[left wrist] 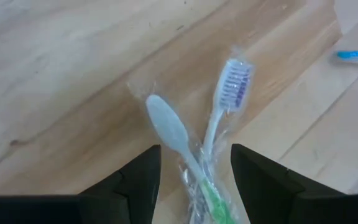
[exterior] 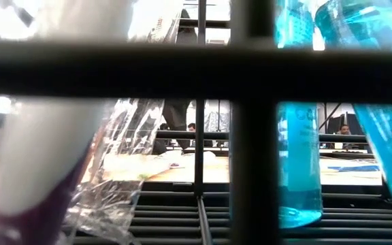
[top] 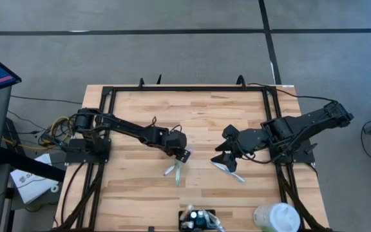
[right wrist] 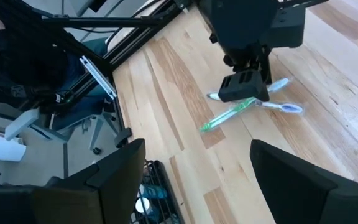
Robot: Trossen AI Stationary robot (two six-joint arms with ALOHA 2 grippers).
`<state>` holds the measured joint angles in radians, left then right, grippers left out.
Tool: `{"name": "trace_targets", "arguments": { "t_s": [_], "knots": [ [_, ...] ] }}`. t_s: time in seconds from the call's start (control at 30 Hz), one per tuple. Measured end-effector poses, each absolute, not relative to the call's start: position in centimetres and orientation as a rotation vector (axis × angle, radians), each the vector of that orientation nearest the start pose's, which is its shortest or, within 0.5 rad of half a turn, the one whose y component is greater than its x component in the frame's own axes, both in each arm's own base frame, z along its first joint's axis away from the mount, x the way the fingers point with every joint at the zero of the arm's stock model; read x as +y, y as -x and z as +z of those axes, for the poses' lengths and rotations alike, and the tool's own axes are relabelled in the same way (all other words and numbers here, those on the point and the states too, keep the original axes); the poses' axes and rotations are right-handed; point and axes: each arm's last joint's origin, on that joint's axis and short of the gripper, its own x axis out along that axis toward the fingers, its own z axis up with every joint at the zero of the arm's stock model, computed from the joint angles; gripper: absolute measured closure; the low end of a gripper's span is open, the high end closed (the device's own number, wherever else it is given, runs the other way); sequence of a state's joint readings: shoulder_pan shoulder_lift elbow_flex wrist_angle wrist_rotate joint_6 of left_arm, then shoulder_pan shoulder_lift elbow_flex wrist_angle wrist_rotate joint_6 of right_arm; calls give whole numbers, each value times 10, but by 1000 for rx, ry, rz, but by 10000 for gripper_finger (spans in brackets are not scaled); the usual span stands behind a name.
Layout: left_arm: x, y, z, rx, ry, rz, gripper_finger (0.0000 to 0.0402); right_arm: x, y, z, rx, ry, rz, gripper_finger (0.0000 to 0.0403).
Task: Pick & Place toothbrushing station
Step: Put the green toothbrush into the black mesh organizer
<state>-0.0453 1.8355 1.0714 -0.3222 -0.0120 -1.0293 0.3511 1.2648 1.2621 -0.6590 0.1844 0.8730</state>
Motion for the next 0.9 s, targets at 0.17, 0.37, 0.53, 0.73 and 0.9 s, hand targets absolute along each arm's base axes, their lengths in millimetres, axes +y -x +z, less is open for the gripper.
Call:
{"name": "trace_targets", "arguments": {
  "t_s": [0.17,0.37,0.53,0.73,0.9],
  "knots": [
    [-16,-352,147,998,891,524,211,85,-247,355,658,-666,-127,121],
    [-23,-352,146,992,846,530,211,85,-248,356,658,-666,-127,121],
    [-24,-352,144,1002,823,531,211,85,-248,356,658,-667,-127,121],
    [-27,-350,133,1063,791,559,211,85,-248,356,655,-671,-127,121],
    [-28,-342,137,1084,724,598,219,85,-248,356,654,-671,-127,121]
  ]
}}
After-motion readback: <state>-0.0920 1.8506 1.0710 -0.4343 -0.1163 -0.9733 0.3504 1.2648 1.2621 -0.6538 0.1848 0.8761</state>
